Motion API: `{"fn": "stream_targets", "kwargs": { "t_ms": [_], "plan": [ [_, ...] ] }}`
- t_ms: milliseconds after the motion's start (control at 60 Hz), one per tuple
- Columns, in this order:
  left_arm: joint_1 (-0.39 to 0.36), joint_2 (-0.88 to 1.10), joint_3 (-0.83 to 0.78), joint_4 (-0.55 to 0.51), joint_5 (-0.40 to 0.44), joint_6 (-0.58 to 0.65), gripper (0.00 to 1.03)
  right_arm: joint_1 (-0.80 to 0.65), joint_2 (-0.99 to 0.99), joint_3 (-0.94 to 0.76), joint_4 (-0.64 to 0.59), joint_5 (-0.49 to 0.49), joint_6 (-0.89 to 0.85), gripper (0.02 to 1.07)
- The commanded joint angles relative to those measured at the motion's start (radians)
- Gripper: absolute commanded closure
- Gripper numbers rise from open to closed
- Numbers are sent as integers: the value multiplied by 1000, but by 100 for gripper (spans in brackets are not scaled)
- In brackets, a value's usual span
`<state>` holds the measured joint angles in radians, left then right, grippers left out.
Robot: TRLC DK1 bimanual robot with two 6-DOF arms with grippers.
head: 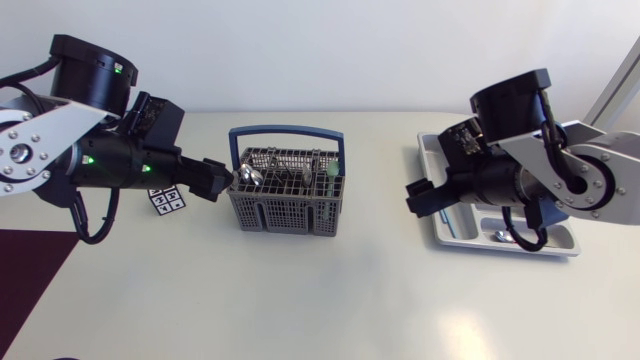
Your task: Transfer all utensils from the basket to the drawer tray.
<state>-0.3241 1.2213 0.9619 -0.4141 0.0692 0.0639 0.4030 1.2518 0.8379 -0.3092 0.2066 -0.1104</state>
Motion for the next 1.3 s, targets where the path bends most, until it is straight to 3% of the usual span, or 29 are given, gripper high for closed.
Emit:
{"fn": "stream_targets", "kwargs": {
  "t_ms": [0, 250, 383, 483, 567, 617, 817, 883, 1067, 1183, 1283],
  "plan": [
    [2, 18, -18, 15, -6, 8, 13, 66, 28, 58, -16, -15, 89, 12],
    [3, 40, -32, 38, -6, 8, 13, 207, 176, 213, -5, -113, 193, 18],
    [3, 41, -37, 44, -5, 10, 13, 223, 265, 280, 9, -205, 224, 30],
    [2, 44, -37, 46, -2, 10, 13, 223, 344, 323, 28, -265, 238, 31],
    [2, 46, -42, 51, 1, 11, 13, 223, 409, 362, 42, -296, 250, 43],
    [3, 50, -46, 57, 1, 11, 13, 223, 440, 383, 53, -299, 261, 48],
    [7, 63, -52, 69, 3, 17, 13, 220, 531, 458, 59, -319, 285, 49],
    [7, 67, -51, 74, 3, 17, 13, 217, 555, 477, 62, -325, 296, 57],
    [5, 73, -55, 84, 3, 17, 13, 214, 606, 503, 65, -345, 311, 63],
    [5, 75, -60, 87, 4, 17, 13, 209, 609, 497, 94, -345, 318, 84],
    [3, 73, -63, 87, 4, 17, 13, 209, 610, 489, 110, -343, 318, 88]
  ]
}}
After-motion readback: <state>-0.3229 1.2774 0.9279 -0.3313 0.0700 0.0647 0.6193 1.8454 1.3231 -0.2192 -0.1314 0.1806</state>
